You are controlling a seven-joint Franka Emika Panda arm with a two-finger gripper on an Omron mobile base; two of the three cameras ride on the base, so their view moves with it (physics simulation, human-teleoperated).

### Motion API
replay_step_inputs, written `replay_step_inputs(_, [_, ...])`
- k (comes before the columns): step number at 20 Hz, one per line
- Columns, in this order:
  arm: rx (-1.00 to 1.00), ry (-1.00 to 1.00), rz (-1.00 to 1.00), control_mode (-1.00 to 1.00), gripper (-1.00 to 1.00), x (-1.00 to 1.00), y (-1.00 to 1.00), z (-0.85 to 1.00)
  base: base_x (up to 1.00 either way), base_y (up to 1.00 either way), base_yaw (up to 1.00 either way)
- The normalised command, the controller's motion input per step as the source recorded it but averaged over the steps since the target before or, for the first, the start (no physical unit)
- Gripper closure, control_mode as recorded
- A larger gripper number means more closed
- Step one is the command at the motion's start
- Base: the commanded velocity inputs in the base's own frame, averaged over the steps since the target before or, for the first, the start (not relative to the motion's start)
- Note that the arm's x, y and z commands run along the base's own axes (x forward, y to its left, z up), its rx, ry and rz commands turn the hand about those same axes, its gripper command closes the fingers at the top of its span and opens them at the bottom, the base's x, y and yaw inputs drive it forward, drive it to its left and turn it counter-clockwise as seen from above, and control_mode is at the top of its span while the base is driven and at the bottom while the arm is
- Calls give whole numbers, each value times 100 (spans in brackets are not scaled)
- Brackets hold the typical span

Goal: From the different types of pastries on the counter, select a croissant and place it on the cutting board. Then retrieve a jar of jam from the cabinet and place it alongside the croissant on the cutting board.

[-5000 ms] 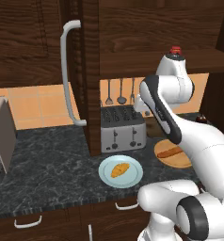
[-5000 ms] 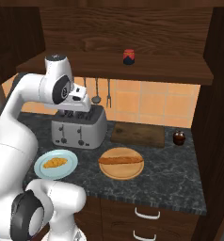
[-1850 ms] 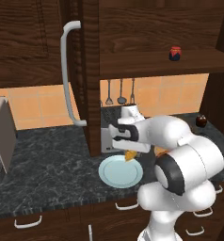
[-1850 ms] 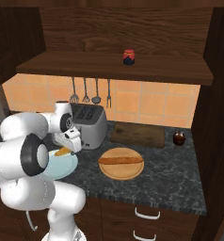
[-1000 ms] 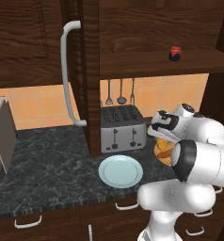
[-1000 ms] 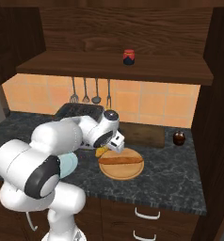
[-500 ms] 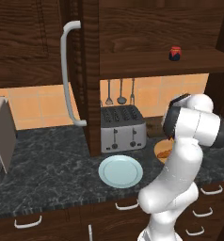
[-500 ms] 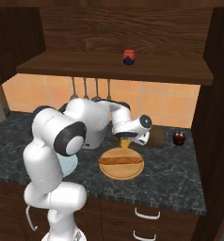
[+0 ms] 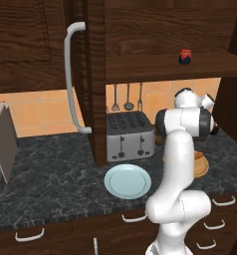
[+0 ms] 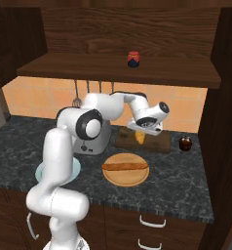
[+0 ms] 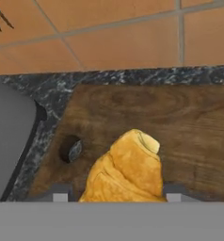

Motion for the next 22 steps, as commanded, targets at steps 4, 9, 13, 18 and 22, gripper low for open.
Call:
replay_step_inputs(4, [-8, -2, 16, -100, 100, 58, 15, -41, 0, 0, 0])
replay_step_inputs(9, [-5, -5, 7, -100, 100, 19, 1, -6, 0, 0, 0])
replay_step_inputs(13, [-7, -5, 1, -100, 100, -11, 13, -8, 0, 0, 0])
replay_step_inputs(18, [-13, -1, 1, -100, -100, -12, 54, -22, 0, 0, 0])
replay_step_inputs(22, [-9, -8, 4, -100, -100, 19, 20, -3, 0, 0, 0])
